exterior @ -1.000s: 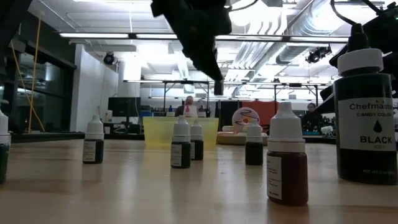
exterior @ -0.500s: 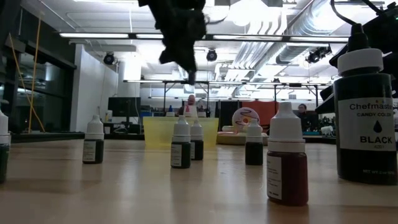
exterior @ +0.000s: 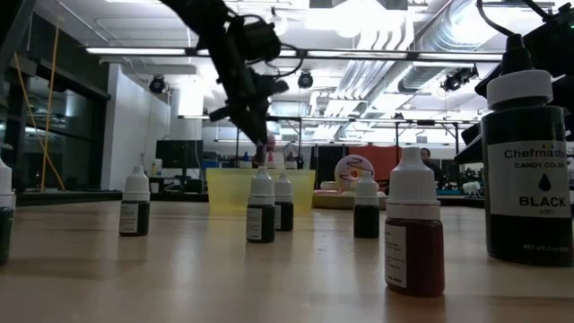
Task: Pick & Place food coloring
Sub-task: Put the small black food coloring bottle into the bin
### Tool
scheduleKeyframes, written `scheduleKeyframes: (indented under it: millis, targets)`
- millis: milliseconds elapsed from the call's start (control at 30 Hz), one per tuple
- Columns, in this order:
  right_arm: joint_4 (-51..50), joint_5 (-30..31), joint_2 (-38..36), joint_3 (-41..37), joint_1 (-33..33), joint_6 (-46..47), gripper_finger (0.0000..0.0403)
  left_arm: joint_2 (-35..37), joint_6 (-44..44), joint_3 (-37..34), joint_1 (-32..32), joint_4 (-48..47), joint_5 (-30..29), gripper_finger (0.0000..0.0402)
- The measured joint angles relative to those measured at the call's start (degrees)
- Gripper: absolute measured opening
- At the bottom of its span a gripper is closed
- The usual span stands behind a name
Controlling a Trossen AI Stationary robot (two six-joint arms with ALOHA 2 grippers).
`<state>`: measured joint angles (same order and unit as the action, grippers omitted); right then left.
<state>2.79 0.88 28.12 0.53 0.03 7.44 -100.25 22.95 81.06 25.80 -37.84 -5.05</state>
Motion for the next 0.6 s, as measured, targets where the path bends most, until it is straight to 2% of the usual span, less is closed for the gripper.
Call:
scheduleKeyframes:
  millis: [267, 600]
  targets:
    - [0.00, -0.02, 0.00, -0.02, 0.02, 0.00, 0.0000, -0.09, 5.48, -8.31, 1.30, 11.02, -5.16, 0.0037]
    - [0.00, -0.02, -0.02, -0.02, 0.02, 0.00, 0.0000, -0.88, 9.37, -12.27, 2.06, 15.17, -12.38, 0.0037]
